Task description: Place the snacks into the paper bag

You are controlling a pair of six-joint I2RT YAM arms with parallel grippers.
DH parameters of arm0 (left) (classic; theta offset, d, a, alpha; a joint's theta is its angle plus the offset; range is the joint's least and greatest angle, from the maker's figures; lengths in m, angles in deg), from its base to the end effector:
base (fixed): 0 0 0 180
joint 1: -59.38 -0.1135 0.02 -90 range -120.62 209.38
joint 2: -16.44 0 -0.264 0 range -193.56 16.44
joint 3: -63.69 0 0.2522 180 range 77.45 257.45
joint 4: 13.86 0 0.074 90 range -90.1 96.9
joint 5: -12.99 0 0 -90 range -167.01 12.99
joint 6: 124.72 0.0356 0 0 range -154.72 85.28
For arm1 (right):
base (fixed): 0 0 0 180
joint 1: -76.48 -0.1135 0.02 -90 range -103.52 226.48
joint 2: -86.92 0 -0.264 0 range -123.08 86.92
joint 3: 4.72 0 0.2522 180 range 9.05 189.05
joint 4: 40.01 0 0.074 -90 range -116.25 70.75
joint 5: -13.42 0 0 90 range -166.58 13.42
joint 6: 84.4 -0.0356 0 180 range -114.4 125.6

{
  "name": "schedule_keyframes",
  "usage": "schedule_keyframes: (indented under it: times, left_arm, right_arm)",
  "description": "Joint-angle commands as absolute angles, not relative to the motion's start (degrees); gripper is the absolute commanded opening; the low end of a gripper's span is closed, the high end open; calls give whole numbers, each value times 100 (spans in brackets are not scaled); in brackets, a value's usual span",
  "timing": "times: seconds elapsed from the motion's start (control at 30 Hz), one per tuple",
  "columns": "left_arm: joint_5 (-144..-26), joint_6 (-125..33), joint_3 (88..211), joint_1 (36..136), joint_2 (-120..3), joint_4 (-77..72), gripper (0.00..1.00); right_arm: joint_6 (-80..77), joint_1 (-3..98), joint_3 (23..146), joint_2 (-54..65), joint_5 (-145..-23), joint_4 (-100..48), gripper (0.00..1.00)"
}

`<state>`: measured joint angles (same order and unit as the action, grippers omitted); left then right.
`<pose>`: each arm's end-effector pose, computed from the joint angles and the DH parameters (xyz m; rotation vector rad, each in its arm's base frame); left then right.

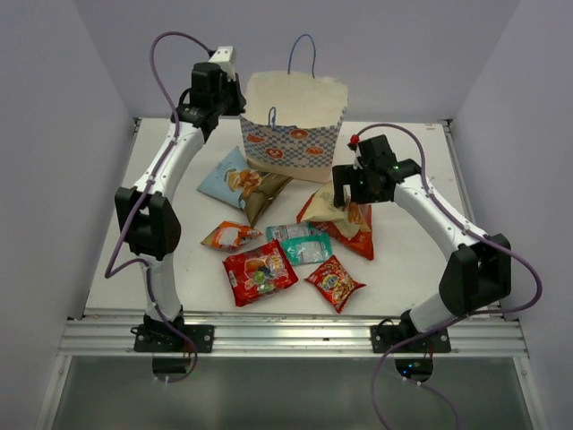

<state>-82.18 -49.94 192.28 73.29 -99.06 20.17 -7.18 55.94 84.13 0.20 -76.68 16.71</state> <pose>0.4666 -0.1189 0.3698 0.0384 1.9580 -0.4242 0.3000 0.1125 0.2971 -0.1726 2.5341 0.2346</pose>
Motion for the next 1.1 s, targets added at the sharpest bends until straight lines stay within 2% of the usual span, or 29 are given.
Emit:
schedule_keyframes:
  times: [0.0, 0.13, 0.17, 0.2, 0.23, 0.3, 0.33, 0.37, 0.4, 0.5, 0.53, 0.63, 0.67, 0.77, 0.83, 0.97, 1.07]
  left_arm:
    - [-8184, -4870, 19277, 7344, -9852, 1853, 0]
    - [-8158, -4826, 19154, 7362, -9799, 1888, 0]
    - [-8149, -4817, 19136, 7362, -9791, 1888, 0]
    - [-8149, -4817, 19118, 7362, -9764, 1889, 0]
    - [-8149, -4817, 19092, 7370, -9747, 1897, 0]
    - [-8140, -4817, 19057, 7370, -9729, 1897, 0]
    - [-8132, -4817, 19030, 7362, -9720, 1897, 0]
    - [-8140, -4808, 19013, 7370, -9711, 1897, 0]
    - [-8140, -4808, 19004, 7371, -9703, 1897, 0]
    - [-8149, -4817, 18969, 7371, -9676, 1924, 0]
    - [-8158, -4825, 18943, 7371, -9641, 1932, 0]
    - [-8158, -4895, 18916, 7388, -9571, 1950, 0]
    - [-8167, -4913, 18916, 7388, -9562, 1959, 0]
    - [-8176, -4966, 18942, 7432, -9492, 2020, 0]
    - [-8167, -5018, 18977, 7441, -9439, 2055, 0]
    - [-8105, -5063, 18978, 7493, -9342, 2126, 0]
    - [-8105, -5107, 18978, 7502, -9298, 2169, 0]
  right_arm:
    - [-618, 5565, 8323, -176, -8255, 1120, 98]
    - [-609, 5538, 8121, -439, -8405, 961, 98]
    - [-609, 5538, 8033, -544, -8405, 952, 94]
    - [-557, 5538, 8006, -589, -8405, 970, 80]
    - [-539, 5538, 7963, -624, -8388, 996, 72]
    - [-513, 5530, 7945, -660, -8309, 1057, 45]
    - [-521, 5530, 7936, -660, -8256, 1066, 18]
    - [-521, 5530, 7936, -642, -8168, 1084, 3]
    - [-539, 5538, 7962, -616, -8081, 1206, 0]
    - [-539, 5521, 8514, -424, -7432, 1880, 0]
    - [-530, 5521, 8751, -353, -6751, 2101, 0]
    - [-452, 5521, 10208, -194, -5657, 3033, 0]
    - [-390, 5521, 11117, -194, -5045, 3192, 0]
    - [13, 5521, 12722, -299, -4426, 3220, 0]
    - [50, 5521, 13477, -439, -4380, 2704, 0]
    - [-133, 5521, 13797, -606, -4905, 1034, 0]
    - [-729, 5530, 14192, -1114, -6072, 207, 0]
